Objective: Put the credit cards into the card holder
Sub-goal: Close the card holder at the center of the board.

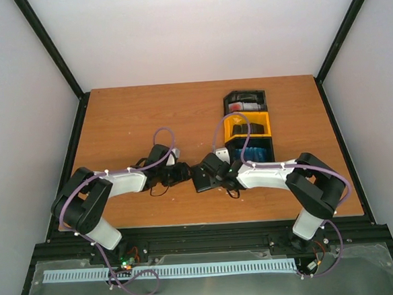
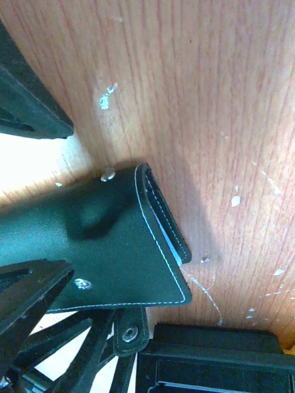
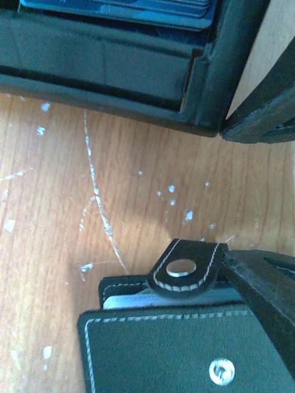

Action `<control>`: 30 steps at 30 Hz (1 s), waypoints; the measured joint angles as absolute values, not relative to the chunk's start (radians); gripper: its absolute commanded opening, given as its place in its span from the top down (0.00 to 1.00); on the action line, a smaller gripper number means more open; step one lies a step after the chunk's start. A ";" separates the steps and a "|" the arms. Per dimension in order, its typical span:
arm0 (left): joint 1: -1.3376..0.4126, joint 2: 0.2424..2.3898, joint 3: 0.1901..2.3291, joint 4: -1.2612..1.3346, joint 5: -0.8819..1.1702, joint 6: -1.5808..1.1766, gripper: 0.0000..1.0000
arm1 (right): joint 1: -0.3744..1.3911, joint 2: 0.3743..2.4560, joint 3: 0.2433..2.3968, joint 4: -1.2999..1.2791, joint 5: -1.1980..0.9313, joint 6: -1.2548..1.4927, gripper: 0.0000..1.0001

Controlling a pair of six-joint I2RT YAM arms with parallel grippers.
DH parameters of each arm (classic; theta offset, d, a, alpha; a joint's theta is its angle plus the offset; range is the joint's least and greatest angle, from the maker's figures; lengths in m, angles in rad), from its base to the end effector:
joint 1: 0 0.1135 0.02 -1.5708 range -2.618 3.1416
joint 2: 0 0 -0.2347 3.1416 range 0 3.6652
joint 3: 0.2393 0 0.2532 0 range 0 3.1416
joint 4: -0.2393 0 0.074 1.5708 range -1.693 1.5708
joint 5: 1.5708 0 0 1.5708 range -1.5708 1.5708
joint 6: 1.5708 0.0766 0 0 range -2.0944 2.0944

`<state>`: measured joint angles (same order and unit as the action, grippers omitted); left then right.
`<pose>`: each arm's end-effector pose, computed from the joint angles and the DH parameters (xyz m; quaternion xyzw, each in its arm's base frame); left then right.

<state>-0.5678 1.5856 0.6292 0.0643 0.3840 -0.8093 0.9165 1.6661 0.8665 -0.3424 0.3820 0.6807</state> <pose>0.2420 -0.1884 0.0689 -0.0484 0.9266 -0.3466 0.1380 0.2157 0.2343 0.0806 -0.0727 0.9574 0.0202 0.2786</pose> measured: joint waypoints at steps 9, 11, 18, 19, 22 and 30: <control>-0.568 1.586 0.621 0.083 0.387 -0.813 0.48 | 0.879 1.620 0.862 -0.309 0.311 0.669 0.54; -0.568 1.589 0.621 0.085 0.384 -0.821 0.51 | 0.871 1.586 0.859 -0.287 0.273 0.660 0.52; -0.598 1.631 0.641 0.121 0.366 -0.854 0.52 | 0.856 1.513 0.857 -0.224 0.155 0.641 0.52; -0.604 1.638 0.645 0.129 0.366 -0.859 0.52 | 0.854 1.515 0.858 -0.229 0.153 0.641 0.52; -0.612 1.649 0.652 0.140 0.361 -0.872 0.52 | 0.847 1.546 0.881 -0.262 0.156 0.636 0.53; -0.619 1.672 0.674 0.138 0.340 -0.907 0.55 | 0.846 1.662 0.975 -0.334 0.128 0.602 0.53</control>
